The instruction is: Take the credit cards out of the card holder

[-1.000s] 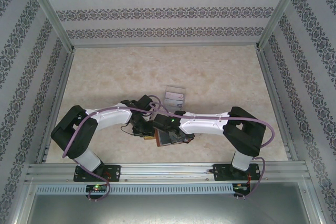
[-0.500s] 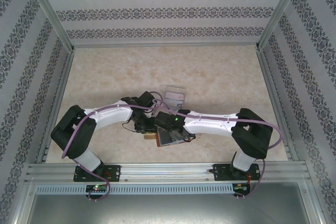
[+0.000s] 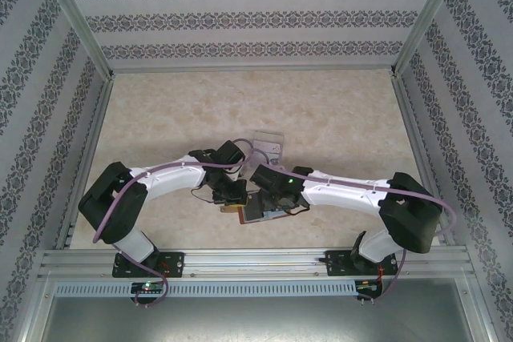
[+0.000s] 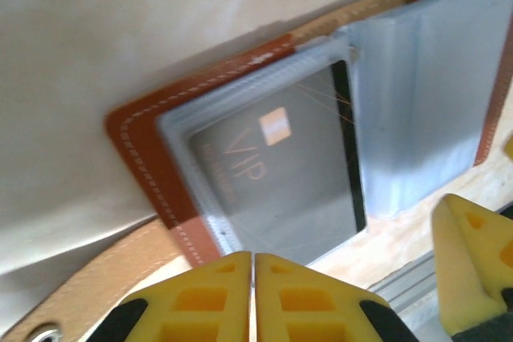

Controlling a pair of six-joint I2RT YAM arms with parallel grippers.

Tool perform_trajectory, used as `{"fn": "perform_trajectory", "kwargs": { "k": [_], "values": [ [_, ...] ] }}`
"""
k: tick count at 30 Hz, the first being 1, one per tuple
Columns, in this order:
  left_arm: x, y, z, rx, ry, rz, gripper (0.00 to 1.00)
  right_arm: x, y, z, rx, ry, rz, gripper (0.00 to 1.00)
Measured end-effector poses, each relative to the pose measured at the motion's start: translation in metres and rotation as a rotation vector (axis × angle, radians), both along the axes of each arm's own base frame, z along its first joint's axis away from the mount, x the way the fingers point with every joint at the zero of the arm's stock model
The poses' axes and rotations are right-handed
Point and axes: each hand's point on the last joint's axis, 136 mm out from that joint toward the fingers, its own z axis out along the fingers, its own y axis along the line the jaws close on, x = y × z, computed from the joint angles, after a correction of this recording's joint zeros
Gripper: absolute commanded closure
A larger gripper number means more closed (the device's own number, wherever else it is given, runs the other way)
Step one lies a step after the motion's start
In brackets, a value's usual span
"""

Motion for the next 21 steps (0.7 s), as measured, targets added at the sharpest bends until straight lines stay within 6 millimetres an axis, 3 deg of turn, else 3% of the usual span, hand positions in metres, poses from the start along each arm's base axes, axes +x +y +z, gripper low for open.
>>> {"fn": "perform_trajectory", "kwargs": {
  "k": [7,12,21],
  "values": [
    [-0.003,-0.014,-0.006,-0.021,0.016,-0.012,0.89,0.000,0.011,-0.009,0.173,0.067,-0.037,0.62],
    [-0.005,-0.014,-0.012,-0.008,0.030,-0.013,0.90,0.001,0.033,0.000,0.286,0.079,-0.004,0.65],
    [-0.004,-0.009,-0.019,0.028,0.030,-0.007,0.90,0.002,0.044,-0.007,0.328,0.114,0.009,0.65]
  ]
}}
